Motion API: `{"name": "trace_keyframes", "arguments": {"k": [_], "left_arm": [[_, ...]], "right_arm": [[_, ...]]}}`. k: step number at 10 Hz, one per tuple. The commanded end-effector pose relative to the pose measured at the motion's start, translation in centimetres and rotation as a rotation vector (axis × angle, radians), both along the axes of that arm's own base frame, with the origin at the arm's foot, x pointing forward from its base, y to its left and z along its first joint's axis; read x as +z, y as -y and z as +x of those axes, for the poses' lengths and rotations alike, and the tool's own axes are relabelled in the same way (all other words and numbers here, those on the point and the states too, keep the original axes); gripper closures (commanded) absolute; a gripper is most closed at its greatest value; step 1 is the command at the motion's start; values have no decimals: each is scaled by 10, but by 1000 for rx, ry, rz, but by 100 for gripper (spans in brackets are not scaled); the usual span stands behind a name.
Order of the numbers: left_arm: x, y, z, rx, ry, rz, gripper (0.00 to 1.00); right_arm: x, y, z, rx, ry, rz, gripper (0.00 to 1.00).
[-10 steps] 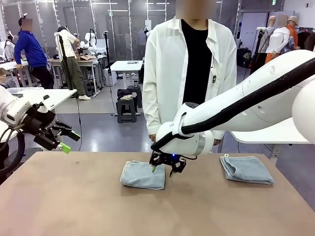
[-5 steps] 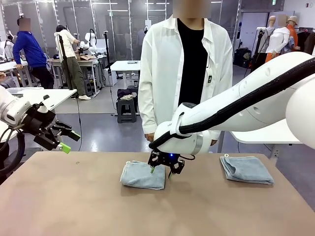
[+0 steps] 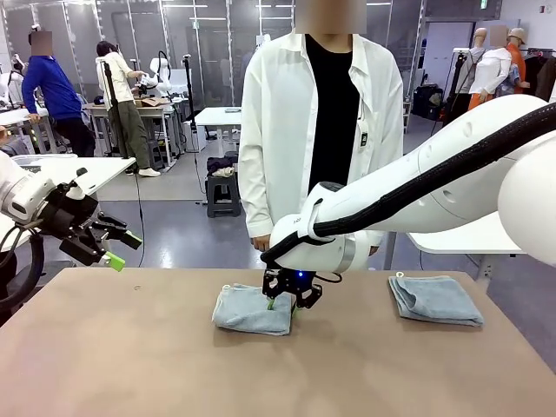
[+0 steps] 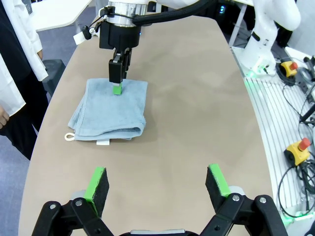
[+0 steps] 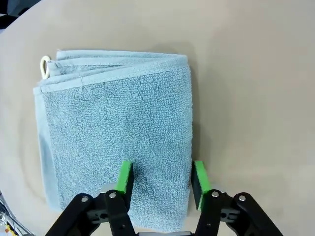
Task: Fold the towels and place them in the basket.
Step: Stack the folded Towel with hook on the right side of the table.
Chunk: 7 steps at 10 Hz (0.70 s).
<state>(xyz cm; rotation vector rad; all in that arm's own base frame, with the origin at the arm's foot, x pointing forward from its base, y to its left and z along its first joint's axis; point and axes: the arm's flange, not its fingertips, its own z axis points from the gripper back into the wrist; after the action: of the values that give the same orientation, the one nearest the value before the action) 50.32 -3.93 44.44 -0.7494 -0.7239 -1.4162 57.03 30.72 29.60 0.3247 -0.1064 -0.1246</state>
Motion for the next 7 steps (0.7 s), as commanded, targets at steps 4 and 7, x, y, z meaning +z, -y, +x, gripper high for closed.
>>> {"name": "trace_keyframes", "arguments": {"k": [4, 7], "left_arm": [[1, 0, 0, -1, 3, 0, 0], [1, 0, 0, -1, 3, 0, 0]], "right_arm": [[2, -6, 0, 7, 0, -50, 100], [4, -8, 0, 18, 14, -68, 100]]}}
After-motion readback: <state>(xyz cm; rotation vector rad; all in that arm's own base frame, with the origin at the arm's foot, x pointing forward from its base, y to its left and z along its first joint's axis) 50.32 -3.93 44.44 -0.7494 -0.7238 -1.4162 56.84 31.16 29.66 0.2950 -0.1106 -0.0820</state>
